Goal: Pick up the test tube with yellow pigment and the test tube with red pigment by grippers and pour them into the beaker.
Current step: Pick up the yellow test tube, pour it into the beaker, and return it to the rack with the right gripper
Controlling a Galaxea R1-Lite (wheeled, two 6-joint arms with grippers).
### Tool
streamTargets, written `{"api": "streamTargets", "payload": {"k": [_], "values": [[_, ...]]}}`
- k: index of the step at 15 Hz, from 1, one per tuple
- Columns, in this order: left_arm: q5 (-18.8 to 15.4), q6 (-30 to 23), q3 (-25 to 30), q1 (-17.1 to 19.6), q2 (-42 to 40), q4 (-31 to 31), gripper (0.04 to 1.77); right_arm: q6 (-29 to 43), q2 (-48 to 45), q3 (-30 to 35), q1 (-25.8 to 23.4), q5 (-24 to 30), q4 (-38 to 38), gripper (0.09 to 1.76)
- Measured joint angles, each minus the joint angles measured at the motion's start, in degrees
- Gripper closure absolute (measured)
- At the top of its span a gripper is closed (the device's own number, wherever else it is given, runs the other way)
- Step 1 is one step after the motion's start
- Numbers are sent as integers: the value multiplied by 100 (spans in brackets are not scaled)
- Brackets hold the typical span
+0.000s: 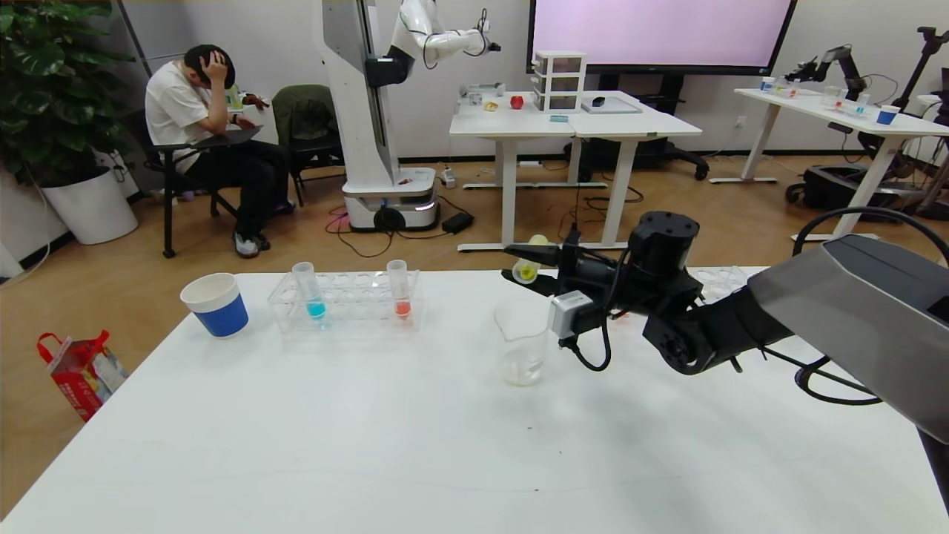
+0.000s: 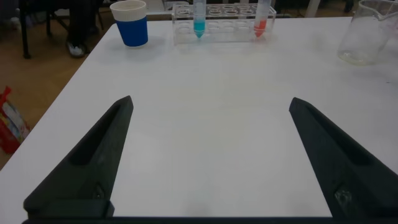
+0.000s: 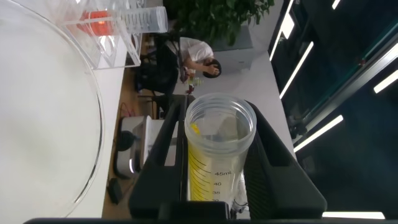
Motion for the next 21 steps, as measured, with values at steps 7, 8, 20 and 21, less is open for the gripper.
{"api": "streamTargets", "payload": {"k": [7, 8, 20, 21], "values": [[0, 0, 0, 0, 0, 2, 6, -474, 121, -233, -2, 22, 13, 134], [0, 0, 0, 0, 0, 0, 6, -555, 121, -235, 0, 22, 29, 134], [0, 0, 0, 0, 0, 0, 6, -1460, 44, -194, 5, 190, 317, 134], [2, -2, 0, 0, 0, 2, 6, -1599, 27, -194, 5, 201, 372, 134]]}}
